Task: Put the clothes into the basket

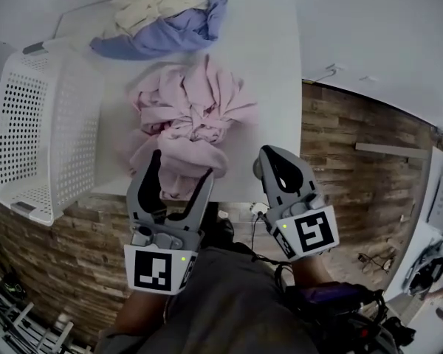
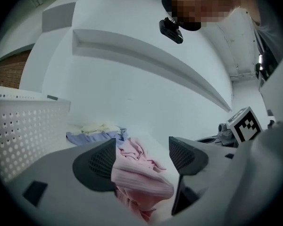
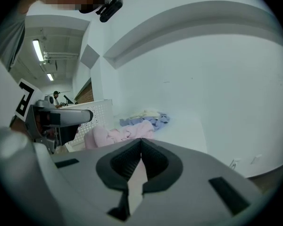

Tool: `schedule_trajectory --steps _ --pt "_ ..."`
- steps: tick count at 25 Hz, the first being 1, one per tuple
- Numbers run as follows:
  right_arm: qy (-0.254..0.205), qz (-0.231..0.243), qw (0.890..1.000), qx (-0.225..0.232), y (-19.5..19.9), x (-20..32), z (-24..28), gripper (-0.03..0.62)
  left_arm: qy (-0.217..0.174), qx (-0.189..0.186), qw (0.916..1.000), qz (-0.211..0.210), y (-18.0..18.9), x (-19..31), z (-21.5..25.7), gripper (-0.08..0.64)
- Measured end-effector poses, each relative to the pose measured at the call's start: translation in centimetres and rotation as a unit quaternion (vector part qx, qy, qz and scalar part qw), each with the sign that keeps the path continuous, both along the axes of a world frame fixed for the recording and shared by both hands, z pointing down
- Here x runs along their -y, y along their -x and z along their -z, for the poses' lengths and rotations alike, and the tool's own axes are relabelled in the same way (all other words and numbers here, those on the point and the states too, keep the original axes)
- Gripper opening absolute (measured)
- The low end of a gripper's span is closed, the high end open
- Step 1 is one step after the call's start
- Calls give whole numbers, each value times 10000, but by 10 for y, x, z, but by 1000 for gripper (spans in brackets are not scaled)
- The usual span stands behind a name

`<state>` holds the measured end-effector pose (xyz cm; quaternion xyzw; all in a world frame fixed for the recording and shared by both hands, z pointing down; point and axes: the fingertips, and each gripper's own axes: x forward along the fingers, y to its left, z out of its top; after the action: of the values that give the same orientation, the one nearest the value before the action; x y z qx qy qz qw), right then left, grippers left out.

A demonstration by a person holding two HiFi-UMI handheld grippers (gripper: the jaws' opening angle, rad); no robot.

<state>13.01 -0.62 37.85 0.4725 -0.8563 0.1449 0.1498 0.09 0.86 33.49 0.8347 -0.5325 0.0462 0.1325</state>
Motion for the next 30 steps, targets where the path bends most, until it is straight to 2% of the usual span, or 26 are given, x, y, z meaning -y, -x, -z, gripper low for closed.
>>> schedule_trajectory --steps 4,7,13,19,26,28,30 --pt "222 -53 9997 -8 0 13 -23 8 391 -72 9991 -130 -3 15 -32 464" --pt "423 -82 9991 -8 0 20 -40 8 826 -31 9965 -93 3 25 -62 515" --pt "726 -157 9972 -7 4 32 -68 8 1253 110 9918 -216 7 40 -103 526" --pt "886 -199 9958 -75 4 39 -84 8 1382 351 9894 -289 9 44 -118 522" --pt "894 -169 9958 -120 14 40 -84 8 1304 640 9879 -540 10 41 -118 402" --pt "828 -175 9963 -129 14 39 -76 8 1229 755 9876 -622 8 38 -114 328" --pt "797 -185 9965 -189 11 36 -66 8 1161 683 9891 -600 10 36 -105 223"
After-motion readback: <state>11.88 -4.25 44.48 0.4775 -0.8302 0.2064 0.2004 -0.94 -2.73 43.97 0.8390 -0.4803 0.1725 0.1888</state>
